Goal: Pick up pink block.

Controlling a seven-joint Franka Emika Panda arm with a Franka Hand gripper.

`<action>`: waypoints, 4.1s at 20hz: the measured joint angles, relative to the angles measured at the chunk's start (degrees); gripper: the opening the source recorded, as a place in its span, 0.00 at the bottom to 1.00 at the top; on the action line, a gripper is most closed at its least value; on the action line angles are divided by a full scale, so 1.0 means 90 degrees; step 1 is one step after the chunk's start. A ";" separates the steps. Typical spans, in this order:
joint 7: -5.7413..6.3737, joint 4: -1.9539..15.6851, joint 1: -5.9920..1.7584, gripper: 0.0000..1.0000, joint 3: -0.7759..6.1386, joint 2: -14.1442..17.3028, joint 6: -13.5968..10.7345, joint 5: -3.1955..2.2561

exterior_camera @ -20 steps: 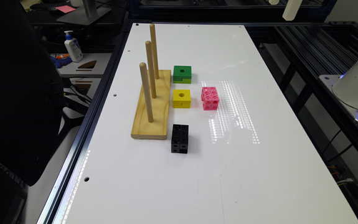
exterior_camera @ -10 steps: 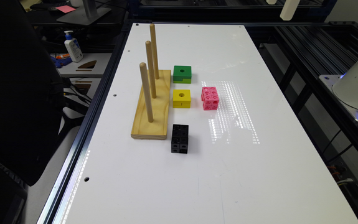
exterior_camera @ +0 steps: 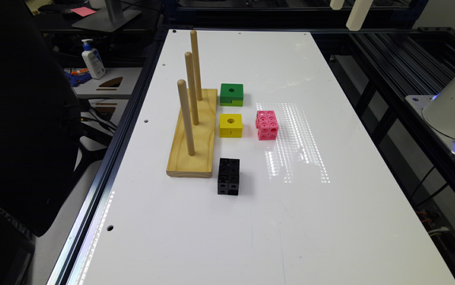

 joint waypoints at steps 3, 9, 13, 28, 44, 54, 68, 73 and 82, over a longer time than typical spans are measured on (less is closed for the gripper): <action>0.0002 0.0023 0.0001 1.00 0.0019 0.0010 0.0008 0.0014; 0.0054 0.0261 0.0007 1.00 0.0160 0.0254 0.0025 0.0091; 0.0095 0.0485 0.0007 1.00 0.0215 0.0534 0.0031 0.0095; 0.0101 0.0538 0.0006 1.00 0.0236 0.1380 0.0671 0.0096; 0.0117 0.0501 0.0007 1.00 0.0276 0.1898 0.1263 0.0098; 0.0212 0.0929 0.0004 1.00 0.0380 0.2342 0.1270 0.0108; 0.0212 0.0870 -0.0036 1.00 0.0373 0.3279 0.2161 0.0108; 0.0212 0.0886 -0.0038 1.00 0.0373 0.3366 0.2251 0.0108; 0.0212 0.0815 -0.0041 1.00 0.0372 0.4003 0.2887 0.0108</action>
